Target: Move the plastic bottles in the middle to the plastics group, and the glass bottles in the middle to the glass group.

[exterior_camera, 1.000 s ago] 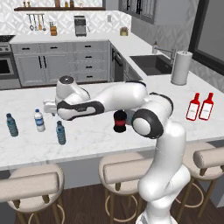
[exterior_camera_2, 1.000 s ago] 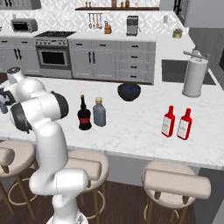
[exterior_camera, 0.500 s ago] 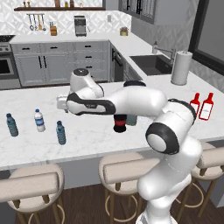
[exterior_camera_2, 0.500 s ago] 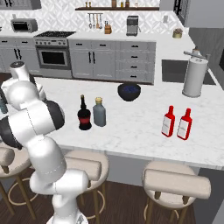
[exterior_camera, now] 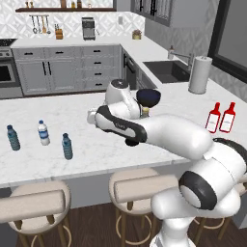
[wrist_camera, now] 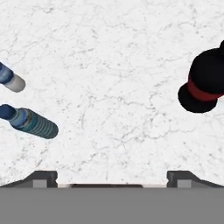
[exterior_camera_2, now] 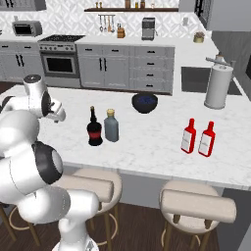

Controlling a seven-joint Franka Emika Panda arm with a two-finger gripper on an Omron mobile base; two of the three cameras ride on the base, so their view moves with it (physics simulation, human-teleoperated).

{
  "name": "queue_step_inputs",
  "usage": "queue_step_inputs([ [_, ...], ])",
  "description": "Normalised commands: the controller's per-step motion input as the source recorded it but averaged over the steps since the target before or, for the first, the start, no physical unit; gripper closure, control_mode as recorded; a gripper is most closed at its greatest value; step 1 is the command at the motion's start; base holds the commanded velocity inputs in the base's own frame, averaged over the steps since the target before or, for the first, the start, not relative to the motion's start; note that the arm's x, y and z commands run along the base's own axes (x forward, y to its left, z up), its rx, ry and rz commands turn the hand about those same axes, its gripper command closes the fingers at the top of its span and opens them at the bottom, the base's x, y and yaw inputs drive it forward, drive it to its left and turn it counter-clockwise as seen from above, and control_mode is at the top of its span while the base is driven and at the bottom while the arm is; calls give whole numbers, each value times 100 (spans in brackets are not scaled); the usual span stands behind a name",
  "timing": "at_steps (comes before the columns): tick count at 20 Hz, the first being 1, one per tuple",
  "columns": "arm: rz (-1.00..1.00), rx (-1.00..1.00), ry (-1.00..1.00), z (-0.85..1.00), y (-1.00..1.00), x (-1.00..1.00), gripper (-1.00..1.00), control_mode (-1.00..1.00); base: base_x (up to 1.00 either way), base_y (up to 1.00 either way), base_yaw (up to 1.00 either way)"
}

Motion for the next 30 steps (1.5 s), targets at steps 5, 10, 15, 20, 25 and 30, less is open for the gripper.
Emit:
queue_step_inputs([
  [5, -7, 0, 0, 16, -74, 0, -100, -100, 0, 0, 0],
  [10, -15, 0, 0, 9, -73, 11, -100, -100, 0, 0, 0],
  [15, -6, 0, 0, 3, -63, 27, -100, -100, 0, 0, 0],
  [20, -5, -1, 0, 4, -50, 39, -100, -100, 0, 0, 0],
  [25, -1, -4, 2, -3, -11, 53, -100, -100, 0, 0, 0],
  [30, 0, -6, 0, -12, 31, 40, -100, -100, 0, 0, 0],
])
